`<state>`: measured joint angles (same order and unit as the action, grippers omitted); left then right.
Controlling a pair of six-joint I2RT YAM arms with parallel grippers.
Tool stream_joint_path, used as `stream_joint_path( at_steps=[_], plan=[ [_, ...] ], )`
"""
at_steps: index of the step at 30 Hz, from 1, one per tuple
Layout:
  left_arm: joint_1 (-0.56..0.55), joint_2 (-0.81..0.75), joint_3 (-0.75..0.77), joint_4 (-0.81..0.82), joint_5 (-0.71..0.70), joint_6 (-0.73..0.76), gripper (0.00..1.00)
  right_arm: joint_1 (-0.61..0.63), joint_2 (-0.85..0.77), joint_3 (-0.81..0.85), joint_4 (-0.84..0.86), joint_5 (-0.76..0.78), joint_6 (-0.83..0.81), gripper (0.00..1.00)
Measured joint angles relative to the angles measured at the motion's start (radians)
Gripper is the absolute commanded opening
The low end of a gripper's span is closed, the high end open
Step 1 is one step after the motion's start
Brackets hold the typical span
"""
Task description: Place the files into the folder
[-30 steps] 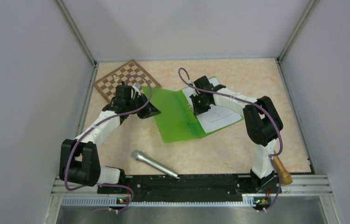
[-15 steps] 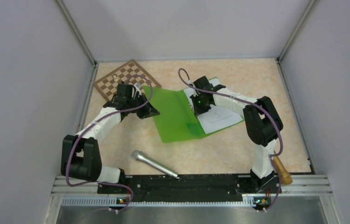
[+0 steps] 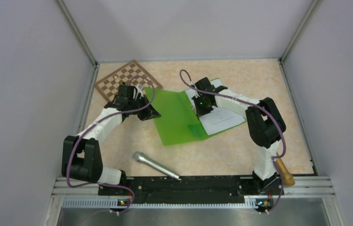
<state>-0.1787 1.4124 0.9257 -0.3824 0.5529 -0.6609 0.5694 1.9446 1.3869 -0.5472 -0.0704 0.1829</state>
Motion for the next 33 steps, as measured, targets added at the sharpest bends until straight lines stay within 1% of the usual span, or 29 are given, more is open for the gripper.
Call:
stream_joint_path(
  at_steps=[16,25,33],
  plan=[
    [-0.003,0.008,0.000,-0.004,0.020,0.005,0.00,0.007,-0.051,-0.117,0.113,0.030,0.008,0.00],
    [-0.003,0.012,0.000,-0.007,0.019,0.006,0.00,0.009,-0.052,-0.152,0.159,0.043,0.011,0.00],
    [-0.003,0.013,0.000,-0.007,0.023,0.006,0.00,0.010,-0.052,-0.158,0.168,0.043,0.011,0.00]
  ],
)
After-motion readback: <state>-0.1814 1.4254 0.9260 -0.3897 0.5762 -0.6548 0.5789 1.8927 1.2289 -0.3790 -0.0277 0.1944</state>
